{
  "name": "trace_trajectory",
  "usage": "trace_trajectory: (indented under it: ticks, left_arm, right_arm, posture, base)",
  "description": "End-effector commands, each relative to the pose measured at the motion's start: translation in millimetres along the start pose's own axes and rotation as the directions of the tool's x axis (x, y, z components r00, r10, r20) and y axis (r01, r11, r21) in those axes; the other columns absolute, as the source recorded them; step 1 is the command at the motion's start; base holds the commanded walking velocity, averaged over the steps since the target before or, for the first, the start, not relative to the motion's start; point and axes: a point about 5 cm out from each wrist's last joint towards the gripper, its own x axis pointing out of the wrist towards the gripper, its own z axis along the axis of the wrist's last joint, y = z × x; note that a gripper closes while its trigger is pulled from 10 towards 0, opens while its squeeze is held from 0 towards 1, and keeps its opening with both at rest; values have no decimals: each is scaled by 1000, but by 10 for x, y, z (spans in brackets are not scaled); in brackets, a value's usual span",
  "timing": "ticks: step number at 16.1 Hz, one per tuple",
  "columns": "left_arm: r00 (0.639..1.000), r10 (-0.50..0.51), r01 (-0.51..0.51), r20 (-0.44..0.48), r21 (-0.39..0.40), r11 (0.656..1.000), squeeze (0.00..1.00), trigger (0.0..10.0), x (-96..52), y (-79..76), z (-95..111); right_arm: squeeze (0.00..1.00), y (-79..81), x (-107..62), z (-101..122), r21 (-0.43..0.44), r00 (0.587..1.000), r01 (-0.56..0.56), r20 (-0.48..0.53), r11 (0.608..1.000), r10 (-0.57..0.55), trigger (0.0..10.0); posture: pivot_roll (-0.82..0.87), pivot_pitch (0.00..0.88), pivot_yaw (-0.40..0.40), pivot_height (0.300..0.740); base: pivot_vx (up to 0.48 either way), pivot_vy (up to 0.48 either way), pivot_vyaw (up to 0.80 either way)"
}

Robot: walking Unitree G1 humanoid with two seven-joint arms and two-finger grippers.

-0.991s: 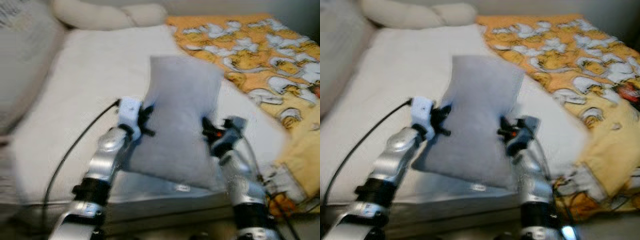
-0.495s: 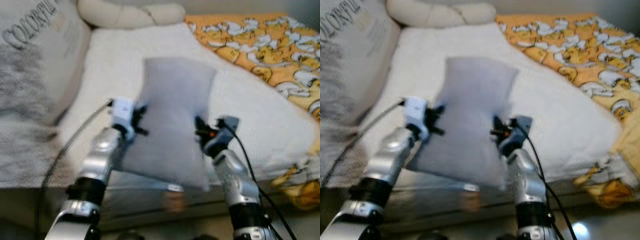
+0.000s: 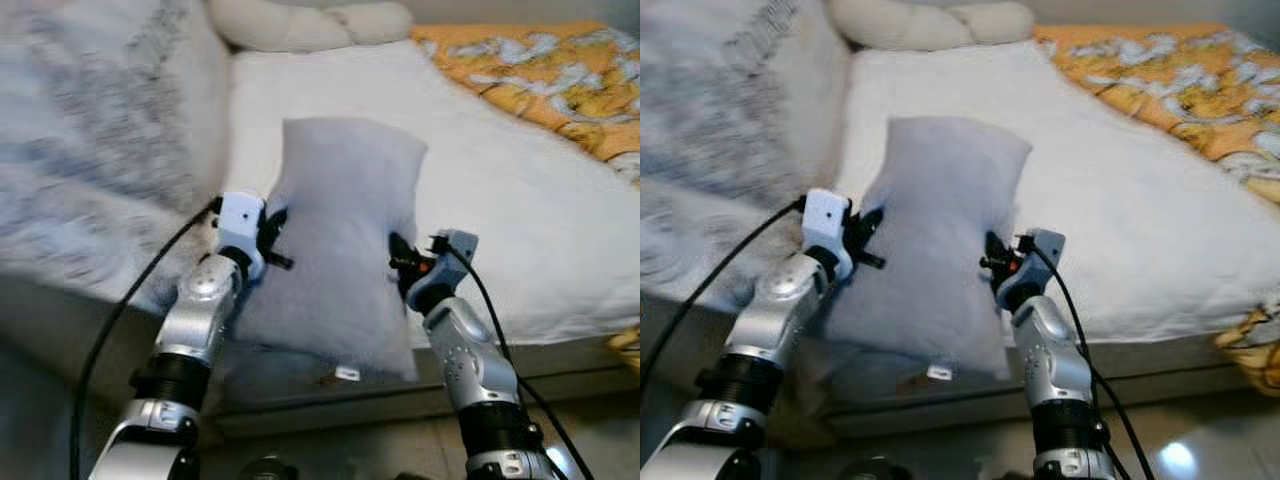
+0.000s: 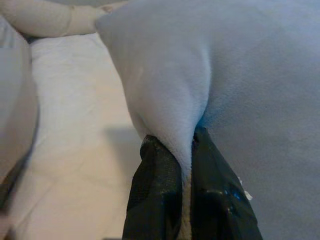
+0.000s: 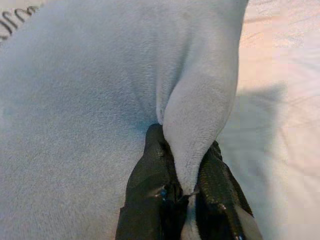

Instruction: Clean up the room

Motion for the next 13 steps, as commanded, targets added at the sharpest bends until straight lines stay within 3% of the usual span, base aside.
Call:
trace_trajectory:
  ticks: [1,5,13]
  left_arm:
    - [998,0,-1,61,16,1000,0,10000,36,-25,137]
    - [997,-11,9,75,19,1000,0,10000,38,-25,166]
    - [996,-26,24,86,17,1000,0,10000,74,-58,193]
  right_arm:
    - [0,-58,-6,90,-8,1000,15,28,1000,-14,10000]
    - [0,-46,3,99,-25,999,15,36,1000,-14,10000]
    - [0,-63,13,123,-43,999,22,42,999,-20,10000]
  posture:
    - [-16,0,35,740]
    - [-15,0,34,740]
    - [-24,0,36,740]
  base:
    - [0,0,0]
    - [0,0,0]
    - [346,0,0]
